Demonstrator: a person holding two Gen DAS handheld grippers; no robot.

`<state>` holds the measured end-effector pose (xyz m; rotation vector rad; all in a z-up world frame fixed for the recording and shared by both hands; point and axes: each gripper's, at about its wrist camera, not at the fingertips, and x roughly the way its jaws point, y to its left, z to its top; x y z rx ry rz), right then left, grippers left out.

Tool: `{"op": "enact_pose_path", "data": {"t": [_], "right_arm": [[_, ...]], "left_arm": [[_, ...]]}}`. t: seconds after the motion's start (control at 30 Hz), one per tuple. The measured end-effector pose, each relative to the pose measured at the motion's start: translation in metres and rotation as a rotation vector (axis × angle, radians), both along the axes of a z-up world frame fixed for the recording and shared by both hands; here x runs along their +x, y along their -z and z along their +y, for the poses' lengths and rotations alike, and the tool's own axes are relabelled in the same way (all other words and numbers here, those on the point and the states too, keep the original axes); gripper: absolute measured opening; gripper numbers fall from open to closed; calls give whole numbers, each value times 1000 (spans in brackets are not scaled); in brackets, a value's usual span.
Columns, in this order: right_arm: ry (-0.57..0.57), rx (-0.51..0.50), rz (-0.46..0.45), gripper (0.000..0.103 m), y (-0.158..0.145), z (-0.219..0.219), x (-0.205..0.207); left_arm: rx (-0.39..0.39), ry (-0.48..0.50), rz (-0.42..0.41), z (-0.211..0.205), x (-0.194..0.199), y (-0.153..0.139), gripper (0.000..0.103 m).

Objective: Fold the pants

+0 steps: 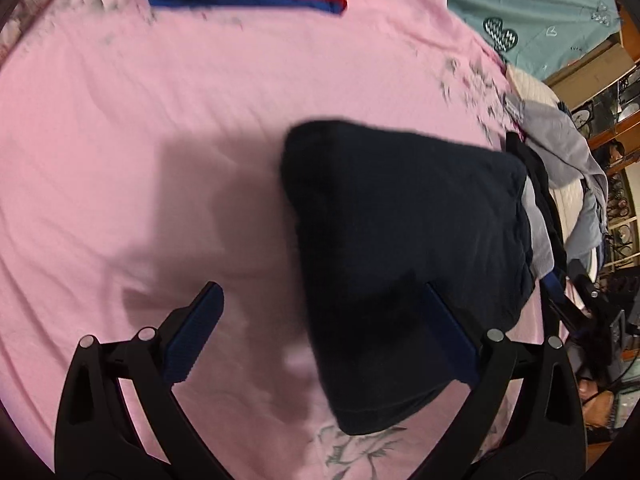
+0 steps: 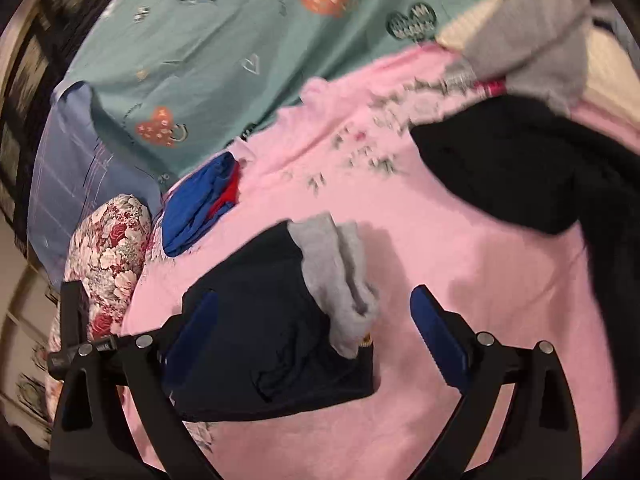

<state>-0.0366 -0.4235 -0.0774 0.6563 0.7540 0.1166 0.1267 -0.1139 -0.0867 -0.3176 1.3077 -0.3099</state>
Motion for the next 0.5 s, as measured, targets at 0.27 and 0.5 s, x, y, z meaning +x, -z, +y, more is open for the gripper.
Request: {"op": "enact_pose_path", "data": {"t": [0.27, 0.5], "right_arm": [[-113, 40, 118, 96, 31, 16, 31], [-237, -93, 196, 90, 40, 50, 71]], "left_arm": [[-4, 115, 25, -35, 7, 4, 71], [66, 146, -11, -55, 12, -3, 33]]}}
